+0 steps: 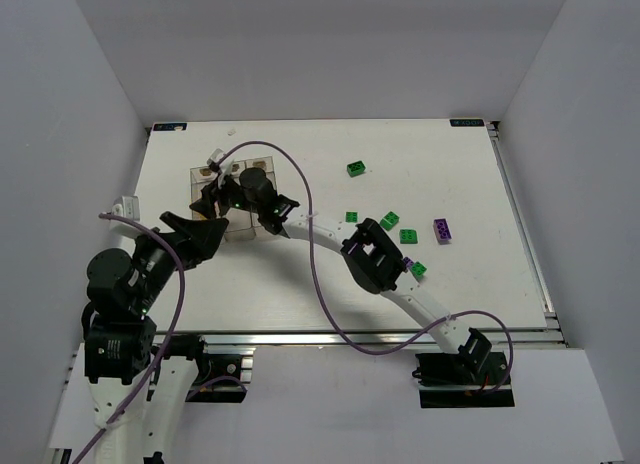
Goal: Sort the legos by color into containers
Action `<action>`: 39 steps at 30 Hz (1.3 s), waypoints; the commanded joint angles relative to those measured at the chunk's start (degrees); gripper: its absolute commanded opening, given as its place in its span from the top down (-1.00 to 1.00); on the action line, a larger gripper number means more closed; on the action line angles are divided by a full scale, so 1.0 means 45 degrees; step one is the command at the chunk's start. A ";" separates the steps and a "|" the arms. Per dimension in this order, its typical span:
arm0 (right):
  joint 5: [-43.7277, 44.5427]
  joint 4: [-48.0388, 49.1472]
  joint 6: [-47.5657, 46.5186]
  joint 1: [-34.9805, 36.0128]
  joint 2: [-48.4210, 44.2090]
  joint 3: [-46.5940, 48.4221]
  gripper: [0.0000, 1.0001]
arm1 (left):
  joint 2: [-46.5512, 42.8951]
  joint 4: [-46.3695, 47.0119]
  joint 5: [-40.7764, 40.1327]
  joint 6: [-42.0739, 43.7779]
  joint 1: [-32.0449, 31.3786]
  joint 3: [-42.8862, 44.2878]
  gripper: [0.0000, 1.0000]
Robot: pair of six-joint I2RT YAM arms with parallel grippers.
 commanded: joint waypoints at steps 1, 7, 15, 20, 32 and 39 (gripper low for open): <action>-0.0263 0.1076 -0.0449 0.0010 -0.0680 -0.0223 -0.38 | 0.0274 0.0153 0.0272 -0.0022 0.0064 0.0077 -0.95; -0.0654 0.1174 -0.0333 -0.0126 -0.1577 -0.0630 -0.39 | 0.0684 0.0816 0.0506 -0.0081 0.0064 0.0174 -0.88; 0.0245 -0.0755 0.1152 -0.2233 -0.6179 -0.4530 0.92 | 0.2285 0.3114 0.2671 -0.0763 0.0064 -0.0429 0.58; -0.0946 -0.5088 -0.0368 -0.4691 -0.8588 -0.6119 0.65 | 0.4801 0.4273 0.4566 -0.1057 -0.0189 -0.1192 0.55; -0.2685 -1.2361 -0.4140 -0.9438 -1.3626 -1.1138 -0.59 | 1.1578 0.3025 0.1688 0.0720 -0.4776 0.1616 -0.53; -0.4167 -1.2303 -0.3594 -1.1491 -1.4996 -1.3287 1.00 | 1.7216 -0.0157 -0.3273 0.1286 -0.7551 0.6223 -0.56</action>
